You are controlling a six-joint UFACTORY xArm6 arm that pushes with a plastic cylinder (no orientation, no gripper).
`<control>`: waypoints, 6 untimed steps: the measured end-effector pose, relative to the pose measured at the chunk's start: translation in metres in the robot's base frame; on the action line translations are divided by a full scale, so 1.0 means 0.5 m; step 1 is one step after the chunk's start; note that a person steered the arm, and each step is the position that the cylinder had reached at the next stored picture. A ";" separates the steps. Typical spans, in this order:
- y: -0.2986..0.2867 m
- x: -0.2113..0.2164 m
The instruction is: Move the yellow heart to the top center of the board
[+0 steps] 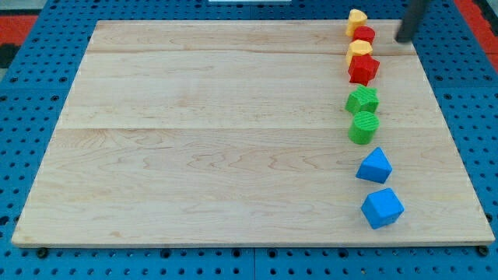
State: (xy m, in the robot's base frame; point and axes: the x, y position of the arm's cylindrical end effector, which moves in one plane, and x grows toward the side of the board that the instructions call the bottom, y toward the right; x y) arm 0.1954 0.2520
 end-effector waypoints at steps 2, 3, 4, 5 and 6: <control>-0.006 -0.009; -0.177 -0.007; -0.439 -0.006; -0.463 -0.006; -0.393 -0.007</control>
